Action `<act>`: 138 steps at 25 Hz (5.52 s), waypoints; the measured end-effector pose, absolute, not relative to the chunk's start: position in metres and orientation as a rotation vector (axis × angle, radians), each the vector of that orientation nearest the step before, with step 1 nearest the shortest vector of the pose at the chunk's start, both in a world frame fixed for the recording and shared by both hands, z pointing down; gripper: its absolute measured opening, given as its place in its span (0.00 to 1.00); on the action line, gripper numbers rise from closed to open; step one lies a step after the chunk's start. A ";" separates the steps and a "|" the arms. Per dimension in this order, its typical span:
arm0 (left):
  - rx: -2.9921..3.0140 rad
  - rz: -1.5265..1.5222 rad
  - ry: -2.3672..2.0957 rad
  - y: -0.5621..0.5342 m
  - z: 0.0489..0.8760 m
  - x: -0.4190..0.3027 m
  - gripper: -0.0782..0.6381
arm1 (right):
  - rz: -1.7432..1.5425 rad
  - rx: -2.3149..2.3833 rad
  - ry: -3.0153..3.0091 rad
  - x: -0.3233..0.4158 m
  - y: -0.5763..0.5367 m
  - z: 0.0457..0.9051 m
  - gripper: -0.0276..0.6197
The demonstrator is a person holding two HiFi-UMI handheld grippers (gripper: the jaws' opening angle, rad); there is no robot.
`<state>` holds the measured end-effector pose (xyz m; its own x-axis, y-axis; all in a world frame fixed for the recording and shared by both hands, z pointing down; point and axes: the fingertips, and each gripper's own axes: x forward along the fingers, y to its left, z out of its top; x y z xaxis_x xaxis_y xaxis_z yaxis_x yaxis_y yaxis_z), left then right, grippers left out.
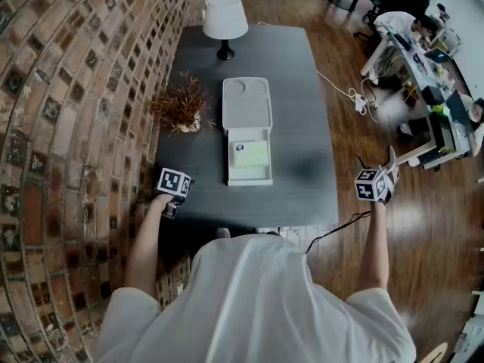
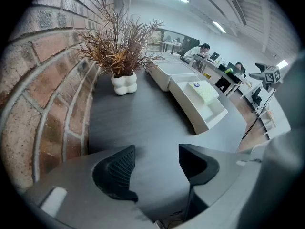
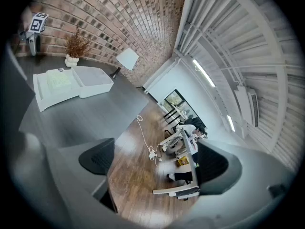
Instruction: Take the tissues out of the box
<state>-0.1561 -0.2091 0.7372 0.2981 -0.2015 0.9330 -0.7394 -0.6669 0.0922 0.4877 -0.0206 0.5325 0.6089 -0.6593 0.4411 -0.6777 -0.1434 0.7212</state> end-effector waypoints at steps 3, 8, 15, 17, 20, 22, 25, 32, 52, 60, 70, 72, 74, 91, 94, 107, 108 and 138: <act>2.076 1.321 -0.820 -0.206 0.734 -0.147 0.52 | 0.019 1.837 -1.088 0.487 -0.022 0.532 0.87; 2.075 1.347 -0.817 -0.206 0.739 -0.149 0.52 | 0.000 1.819 -1.148 0.480 -0.030 0.533 0.87; 2.111 1.305 -0.828 -0.208 0.732 -0.147 0.52 | -0.030 1.770 -1.235 0.467 -0.044 0.538 0.87; 2.112 1.317 -0.833 -0.208 0.733 -0.150 0.52 | -0.027 1.760 -1.245 0.466 -0.048 0.540 0.87; 2.128 1.282 -0.847 -0.208 0.729 -0.151 0.52 | -0.031 1.742 -1.266 0.463 -0.055 0.543 0.87; 2.133 1.262 -0.858 -0.210 0.728 -0.153 0.52 | -0.037 1.727 -1.280 0.461 -0.060 0.543 0.87; 2.138 1.224 -0.872 -0.210 0.722 -0.154 0.49 | -0.045 1.699 -1.314 0.456 -0.069 0.545 0.87; 2.173 1.158 -0.933 -0.215 0.708 -0.158 0.47 | -0.068 1.619 -1.436 0.433 -0.100 0.548 0.87; 2.251 1.075 -1.055 -0.214 0.672 -0.163 0.50 | -0.066 1.360 -1.662 0.375 -0.155 0.574 0.87; 2.275 1.023 -1.134 -0.214 0.653 -0.166 0.50 | -0.057 1.247 -1.753 0.342 -0.176 0.586 0.87; 2.329 1.011 -1.157 -0.206 0.633 -0.168 0.50 | -0.019 1.079 -1.870 0.296 -0.190 0.598 0.87; 2.354 0.989 -1.153 -0.205 0.627 -0.166 0.50 | -0.004 1.040 -1.900 0.285 -0.191 0.598 0.87; 2.385 0.975 -1.150 -0.205 0.622 -0.162 0.51 | 0.022 1.017 -1.927 0.278 -0.192 0.598 0.87; 2.546 0.872 -1.206 -0.195 0.583 -0.140 0.51 | 0.063 0.848 -1.994 0.231 -0.208 0.613 0.87; 2.563 0.822 -1.222 -0.194 0.573 -0.136 0.51 | 0.075 0.814 -2.023 0.219 -0.212 0.615 0.87; 2.599 0.708 -1.230 -0.188 0.563 -0.120 0.50 | 0.128 0.642 -2.032 0.173 -0.213 0.638 0.87; 2.601 0.695 -1.235 -0.189 0.562 -0.119 0.50 | 0.130 0.632 -2.035 0.169 -0.213 0.639 0.87; 2.613 0.447 -1.295 -0.171 0.528 -0.113 0.50 | 0.104 0.342 -1.855 0.113 -0.208 0.735 0.90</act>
